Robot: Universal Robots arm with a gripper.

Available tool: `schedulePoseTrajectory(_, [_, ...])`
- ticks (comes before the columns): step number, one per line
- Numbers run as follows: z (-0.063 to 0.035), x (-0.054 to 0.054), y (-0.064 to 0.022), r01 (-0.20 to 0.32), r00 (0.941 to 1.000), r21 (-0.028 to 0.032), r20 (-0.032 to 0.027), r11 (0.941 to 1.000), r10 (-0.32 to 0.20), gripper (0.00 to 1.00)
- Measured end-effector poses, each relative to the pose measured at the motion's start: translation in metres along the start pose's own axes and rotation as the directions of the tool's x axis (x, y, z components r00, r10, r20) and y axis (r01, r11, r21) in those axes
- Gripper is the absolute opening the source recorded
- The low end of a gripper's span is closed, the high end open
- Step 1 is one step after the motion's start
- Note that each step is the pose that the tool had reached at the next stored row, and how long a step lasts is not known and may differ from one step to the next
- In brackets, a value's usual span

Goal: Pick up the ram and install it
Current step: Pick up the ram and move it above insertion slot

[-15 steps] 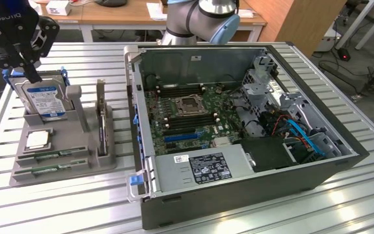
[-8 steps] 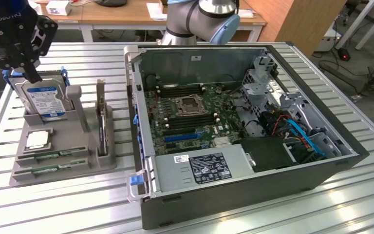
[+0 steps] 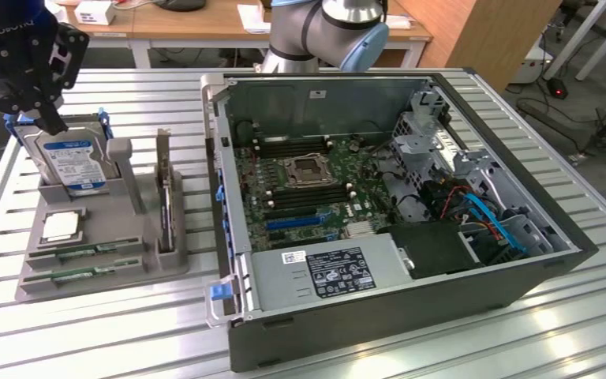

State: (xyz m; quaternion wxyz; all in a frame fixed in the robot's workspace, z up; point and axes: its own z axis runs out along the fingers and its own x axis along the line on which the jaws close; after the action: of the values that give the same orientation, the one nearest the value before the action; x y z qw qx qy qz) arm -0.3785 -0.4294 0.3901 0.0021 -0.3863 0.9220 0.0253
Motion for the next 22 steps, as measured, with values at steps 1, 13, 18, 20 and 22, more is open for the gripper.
schedulePoseTrajectory(1, [0.0000, 0.0000, 0.0000, 0.018, 0.9998, -0.0004, -0.0008, 0.9998, -0.018, 0.09])
schedulePoseTrajectory(13, [0.0001, 0.0000, 0.0000, 0.213, 0.9770, -0.0060, -0.0091, 0.9771, -0.213, 0.09])
schedulePoseTrajectory(18, [0.0002, 0.0000, 0.0000, 0.288, 0.9575, -0.0086, -0.0120, 0.9576, -0.288, 0.09])
schedulePoseTrajectory(20, [0.0002, 0.0000, 0.0000, 0.317, 0.9481, -0.0097, -0.0132, 0.9482, -0.318, 0.09])
schedulePoseTrajectory(22, [0.0002, 0.0000, 0.0000, 0.347, 0.9378, -0.0109, -0.0142, 0.9379, -0.347, 0.09])
